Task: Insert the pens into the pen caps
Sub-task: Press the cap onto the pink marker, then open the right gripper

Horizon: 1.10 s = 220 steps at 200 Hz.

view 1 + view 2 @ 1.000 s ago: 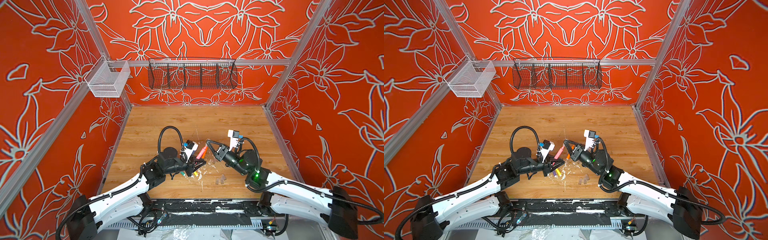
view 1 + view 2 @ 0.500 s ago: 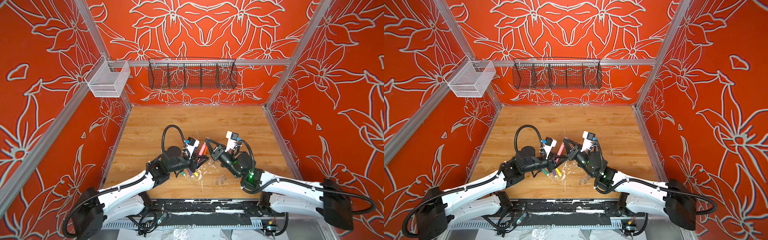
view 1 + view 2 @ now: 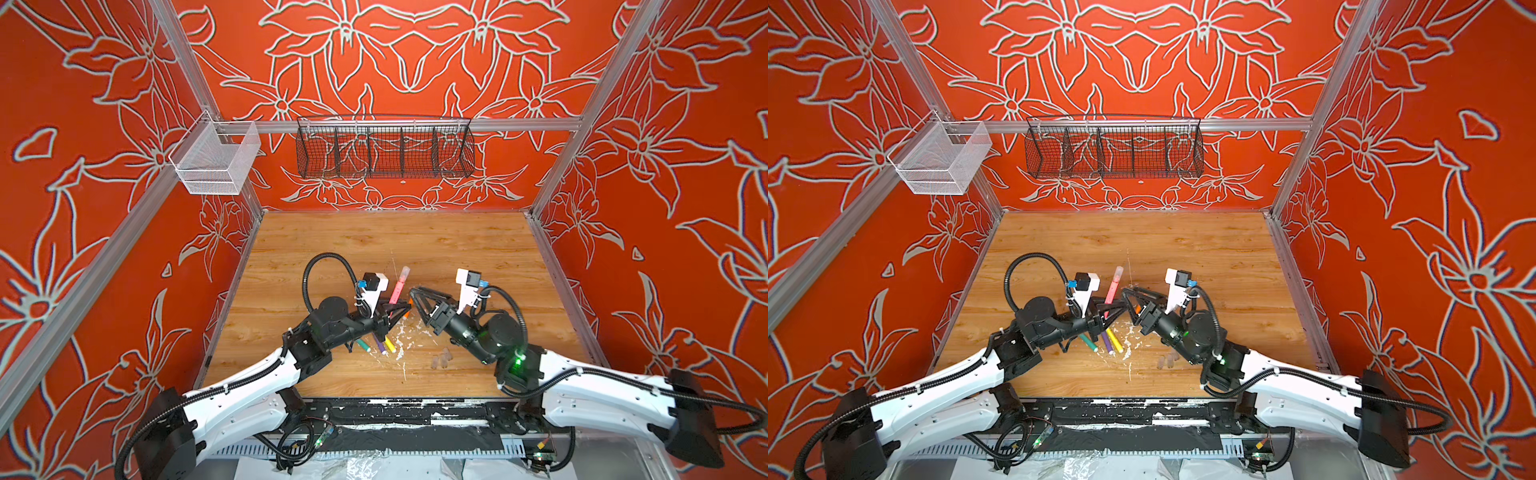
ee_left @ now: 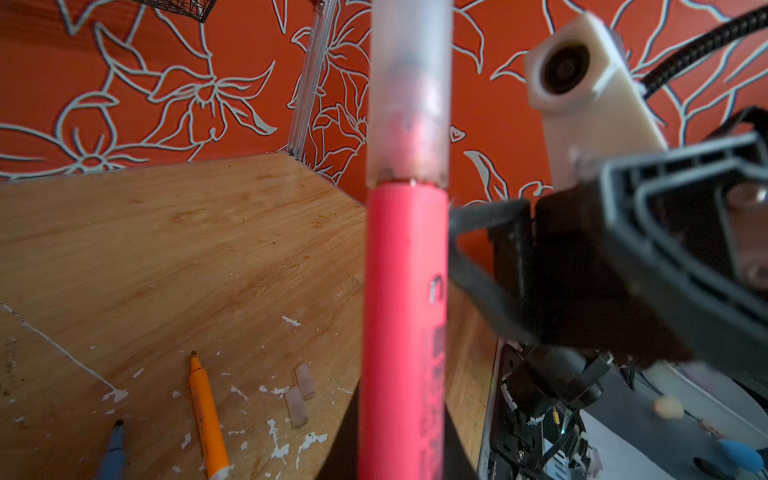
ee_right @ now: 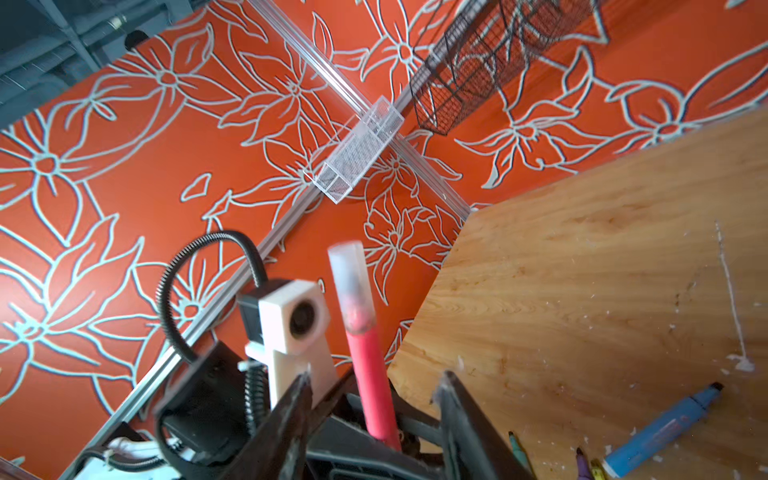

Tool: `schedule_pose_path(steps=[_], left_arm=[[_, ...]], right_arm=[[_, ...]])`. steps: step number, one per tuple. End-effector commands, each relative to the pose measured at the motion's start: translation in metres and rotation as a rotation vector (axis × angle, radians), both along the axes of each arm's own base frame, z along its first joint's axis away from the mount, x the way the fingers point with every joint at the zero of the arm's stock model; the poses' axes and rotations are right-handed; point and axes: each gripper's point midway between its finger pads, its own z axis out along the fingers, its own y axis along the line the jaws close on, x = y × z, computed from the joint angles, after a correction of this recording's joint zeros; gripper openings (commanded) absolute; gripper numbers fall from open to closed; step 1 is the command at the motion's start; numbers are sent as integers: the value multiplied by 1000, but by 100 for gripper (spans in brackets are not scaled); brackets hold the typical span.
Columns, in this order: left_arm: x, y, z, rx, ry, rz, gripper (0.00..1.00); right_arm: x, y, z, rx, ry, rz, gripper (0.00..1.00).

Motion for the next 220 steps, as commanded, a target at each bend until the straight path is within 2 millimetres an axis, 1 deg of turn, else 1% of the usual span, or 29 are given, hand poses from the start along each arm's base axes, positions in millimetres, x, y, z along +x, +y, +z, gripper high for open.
schedule_pose_path(steps=[1,19,36,66,79,94,123,145,160,182,206,220], left_arm=[[-14,-3,0,19,-102,-79,0],[-24,-5,-4,33,-121,-135,0],[-27,-5,-6,37,-127,-148,0],[-37,-4,-5,24,-152,-187,0],[-41,-4,-5,21,-158,-204,0],[-42,-4,-6,21,-157,-211,0],[-41,-5,-7,27,-148,-210,0],[-43,-5,-6,21,-153,-219,0],[-43,-5,-5,18,-152,-222,0],[-42,-5,-5,18,-151,-215,0],[-39,-5,-5,19,-149,-200,0],[-32,-4,-5,19,-148,-167,0]], right_arm=[[-1,-8,-6,-44,-19,-21,54],[-3,-7,3,-42,-38,-14,55],[-4,0,9,-53,-54,6,55],[4,9,3,-90,-26,-10,55],[5,15,5,-96,-30,4,55],[4,23,10,-99,-42,27,53],[2,30,20,-99,-52,53,51],[3,35,20,-107,-45,61,48],[4,39,18,-113,-36,69,42],[5,44,13,-130,-19,78,26],[7,50,1,-157,12,87,11],[8,51,-6,-170,27,89,1]])
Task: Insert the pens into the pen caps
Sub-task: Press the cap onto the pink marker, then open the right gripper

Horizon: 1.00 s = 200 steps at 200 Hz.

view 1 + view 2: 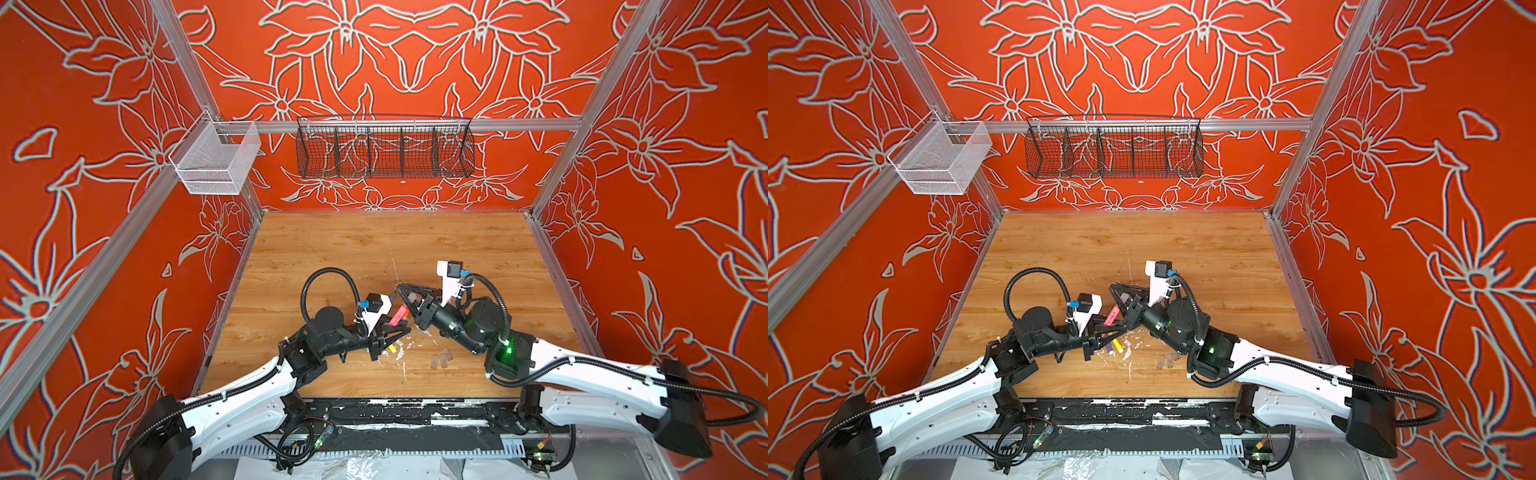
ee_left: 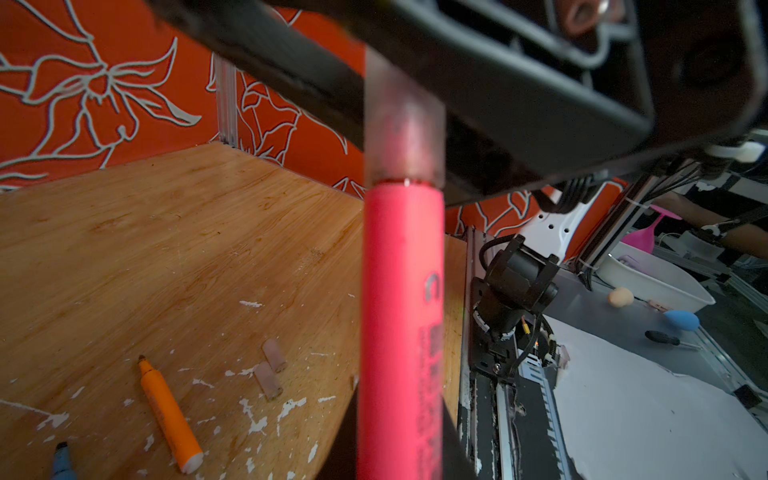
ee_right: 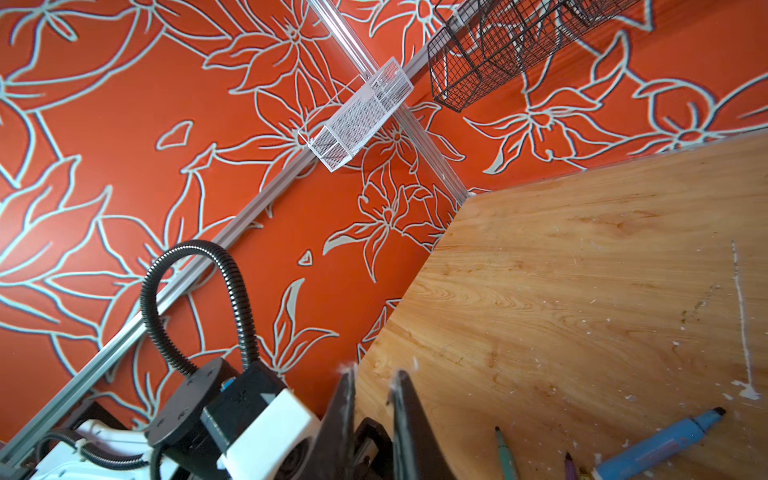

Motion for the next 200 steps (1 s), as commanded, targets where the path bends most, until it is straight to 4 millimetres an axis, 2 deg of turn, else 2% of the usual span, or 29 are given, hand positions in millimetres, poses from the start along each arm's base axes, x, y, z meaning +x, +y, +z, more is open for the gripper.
schedule_pose_path(steps=[1,20,40,87,127,164,199,200], left_arm=[[5,0,14,-37,-62,19,0],[17,1,15,-34,-59,82,0],[32,5,24,-51,-72,169,0],[66,23,68,-161,-139,381,0],[70,17,102,-221,-163,368,0],[89,25,117,-238,-117,433,0],[97,36,136,-290,-83,405,0],[100,34,131,-277,-72,405,0]], right_arm=[[-3,7,-1,-1,36,29,0],[-2,8,-11,-23,55,27,0],[-2,11,-22,-55,73,32,0],[-3,13,-45,-73,110,40,0],[-9,27,-58,-35,146,106,0],[-13,37,-74,-43,179,137,0],[-16,41,-78,-46,171,152,0],[-17,41,-79,-48,171,153,0]])
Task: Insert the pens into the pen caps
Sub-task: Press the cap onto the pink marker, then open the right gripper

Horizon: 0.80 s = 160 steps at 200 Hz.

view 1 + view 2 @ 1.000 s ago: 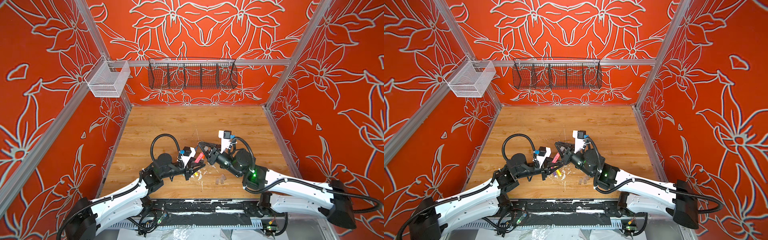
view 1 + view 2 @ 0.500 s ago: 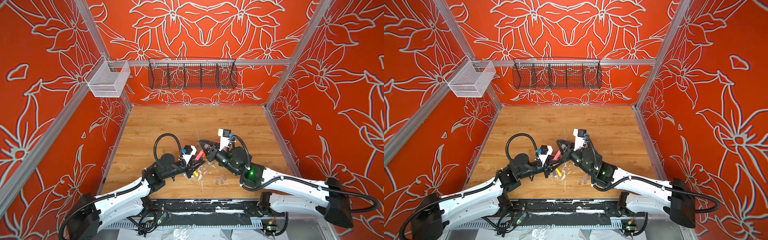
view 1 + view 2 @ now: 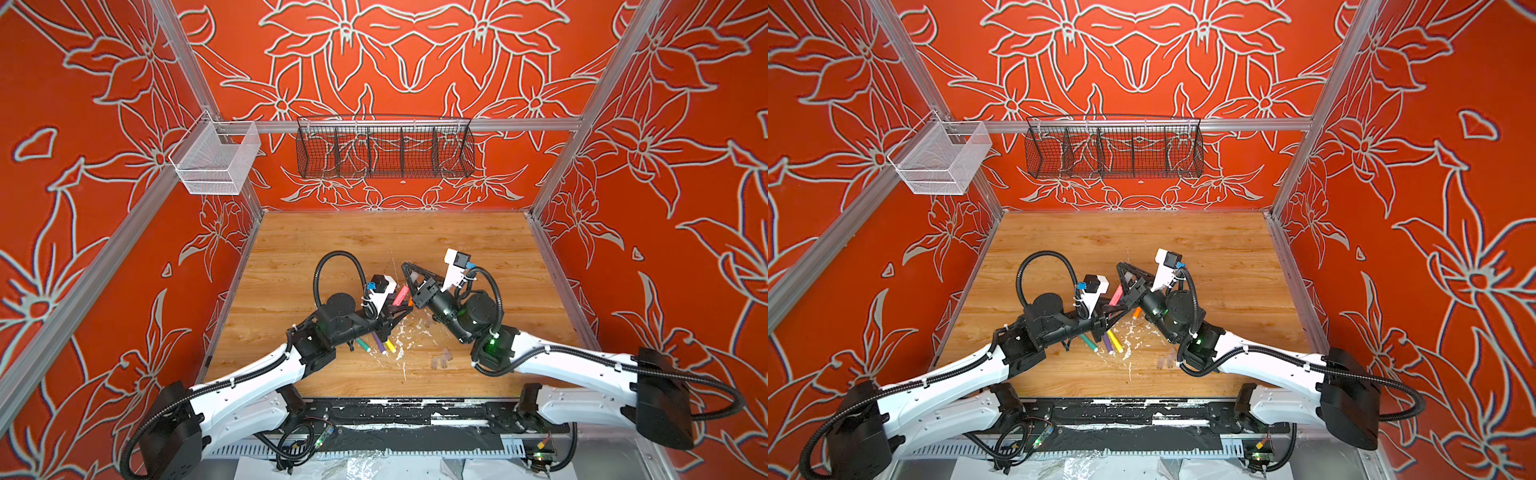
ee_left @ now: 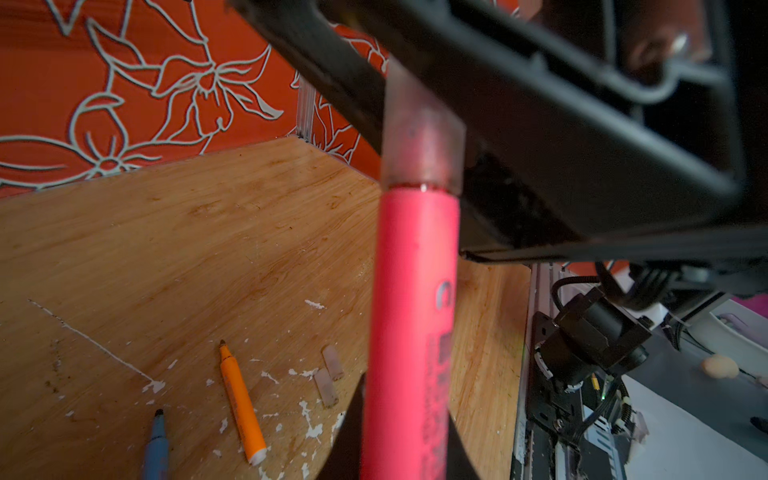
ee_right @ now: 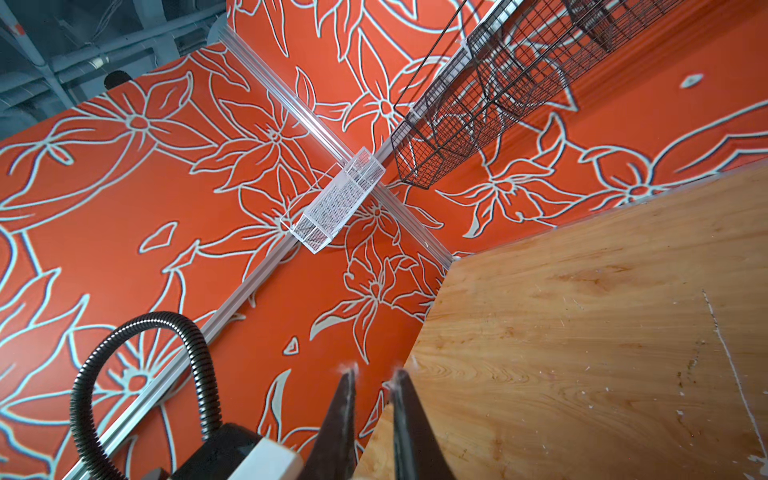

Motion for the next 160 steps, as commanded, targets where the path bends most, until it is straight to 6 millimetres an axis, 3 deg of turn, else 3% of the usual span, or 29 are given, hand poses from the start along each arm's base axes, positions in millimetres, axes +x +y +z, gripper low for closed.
schedule_pose_path(steps=[1,57,95,121,160], left_arm=[[48,32,113,-286,-156,208,0],[74,44,119,-286,-142,272,0],[92,62,131,-224,-271,414,0],[92,73,147,-217,-306,434,0],[92,94,156,-354,-202,357,0]], right_arm=[[-60,50,-84,-193,160,336,0],[-77,60,-81,-182,101,413,0],[-83,72,-96,-216,117,422,0],[-82,75,-110,-221,117,419,0],[-87,72,-107,-180,73,437,0]])
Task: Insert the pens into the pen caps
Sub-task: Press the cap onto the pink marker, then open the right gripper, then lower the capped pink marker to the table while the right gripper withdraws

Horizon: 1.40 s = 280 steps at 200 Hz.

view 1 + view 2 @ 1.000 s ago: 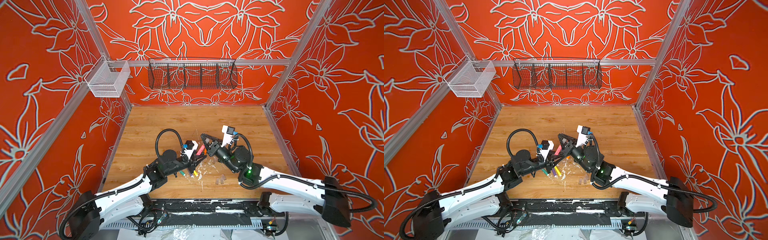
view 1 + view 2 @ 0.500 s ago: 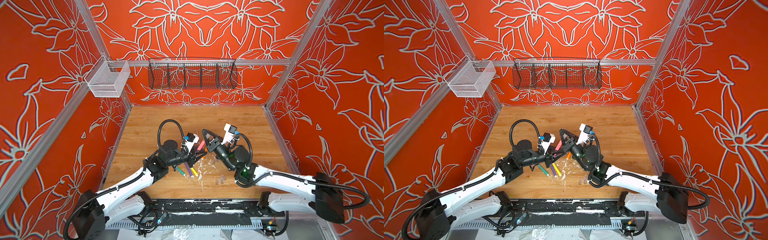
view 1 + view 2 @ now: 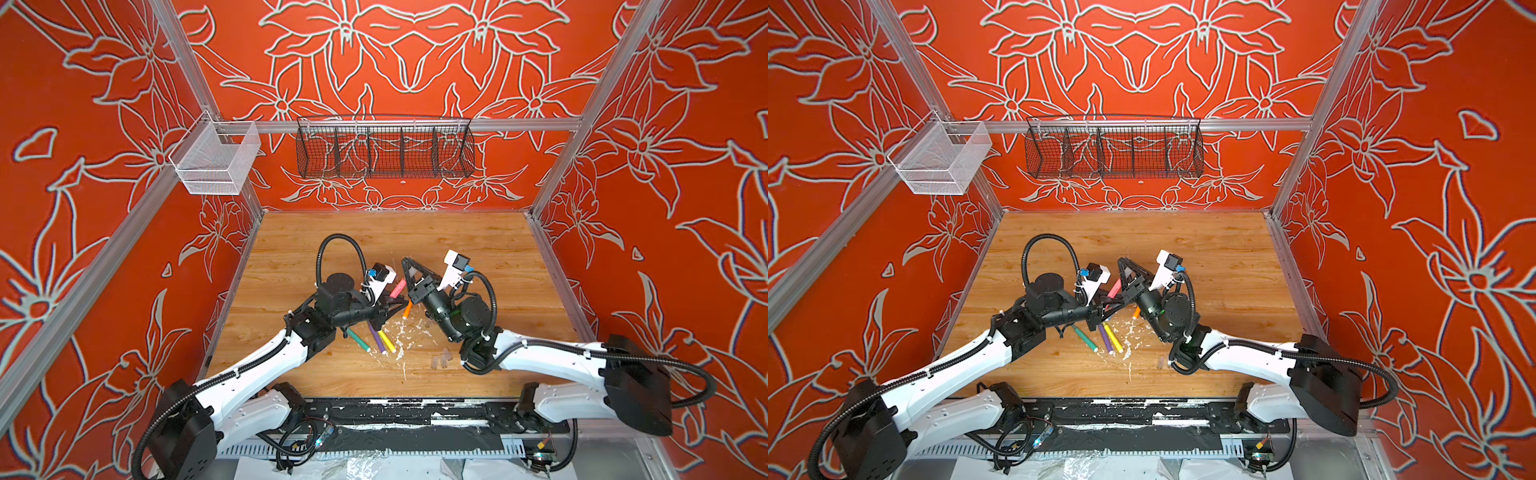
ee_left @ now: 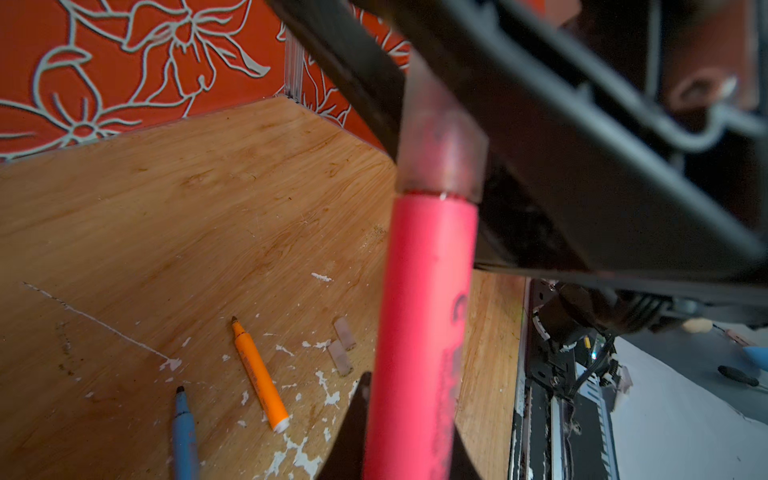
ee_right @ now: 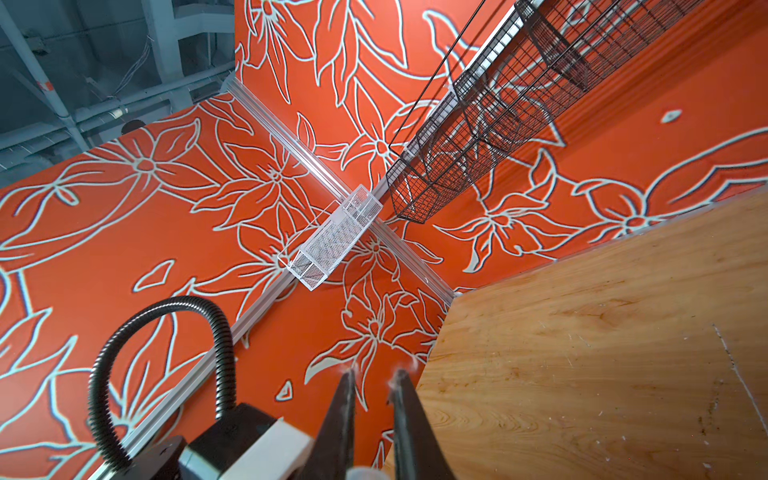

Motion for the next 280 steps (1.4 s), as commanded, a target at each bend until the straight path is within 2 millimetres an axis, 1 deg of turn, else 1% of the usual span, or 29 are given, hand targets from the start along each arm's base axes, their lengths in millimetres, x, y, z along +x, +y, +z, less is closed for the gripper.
schedule_pose_path(steps=[1,17,37,51,62,78,89,92,99,100,105,107,112,116,118,124,132,139,155,161,176,190,200,214,222,233,247,257,280], left_arm=[[73,80,163,-432,-276,435,0],[74,81,162,-440,-268,438,0],[78,84,159,-435,-280,464,0],[81,86,158,-423,-293,488,0],[84,90,156,-415,-309,512,0],[86,93,153,-398,-329,537,0],[85,93,147,-367,-326,536,0],[84,93,145,-359,-326,534,0],[82,91,141,-345,-323,522,0],[81,91,140,-343,-322,519,0],[79,89,136,-330,-316,507,0],[78,88,134,-323,-312,502,0],[76,86,128,-305,-298,489,0],[76,84,119,-283,-276,480,0],[69,85,124,-289,-287,474,0],[64,84,119,-276,-276,460,0],[57,81,108,-251,-251,445,0],[53,80,97,-233,-225,448,0],[44,80,74,-182,-164,467,0],[41,81,65,-162,-136,481,0],[37,89,40,-123,-47,538,0],[33,98,16,-98,36,585,0],[30,105,-3,-81,87,622,0],[28,114,-23,-74,124,673,0],[28,119,-30,-65,129,697,0],[29,125,-38,-42,131,730,0],[33,131,-46,-18,139,775,0],[35,132,-49,-6,147,785,0],[41,136,-64,29,181,826,0]], right_arm=[[-102,72,-97,-256,109,509,0],[-106,76,-96,-224,100,537,0],[-115,88,-94,-201,87,580,0],[-118,97,-98,-206,93,598,0],[-117,100,-102,-205,103,595,0],[-112,94,-103,-197,97,566,0],[-108,86,-101,-207,93,533,0],[-107,83,-97,-208,88,521,0],[-101,78,-99,-249,109,484,0],[-100,77,-96,-247,105,478,0],[-97,73,-96,-286,121,451,0],[-94,70,-95,-299,126,433,0],[-89,65,-93,-331,134,398,5],[-85,60,-91,-354,138,372,9],[-84,57,-90,-364,141,360,11],[-77,48,-86,-387,151,324,16],[-68,36,-79,-403,160,284,23],[-61,26,-77,-424,176,256,31],[-45,5,-67,-475,192,200,43],[-40,-3,-67,-506,201,178,48],[-31,-20,-60,-547,199,145,55],[-22,-38,-58,-588,196,102,61],[-14,-55,-61,-638,207,41,63],[-4,-82,-67,-720,217,-67,65],[1,-99,-70,-770,215,-139,67],[10,-123,-76,-830,213,-247,73],[20,-154,-86,-884,235,-369,76],[28,-174,-94,-905,253,-441,78],[49,-212,-125,-947,353,-528,78]])
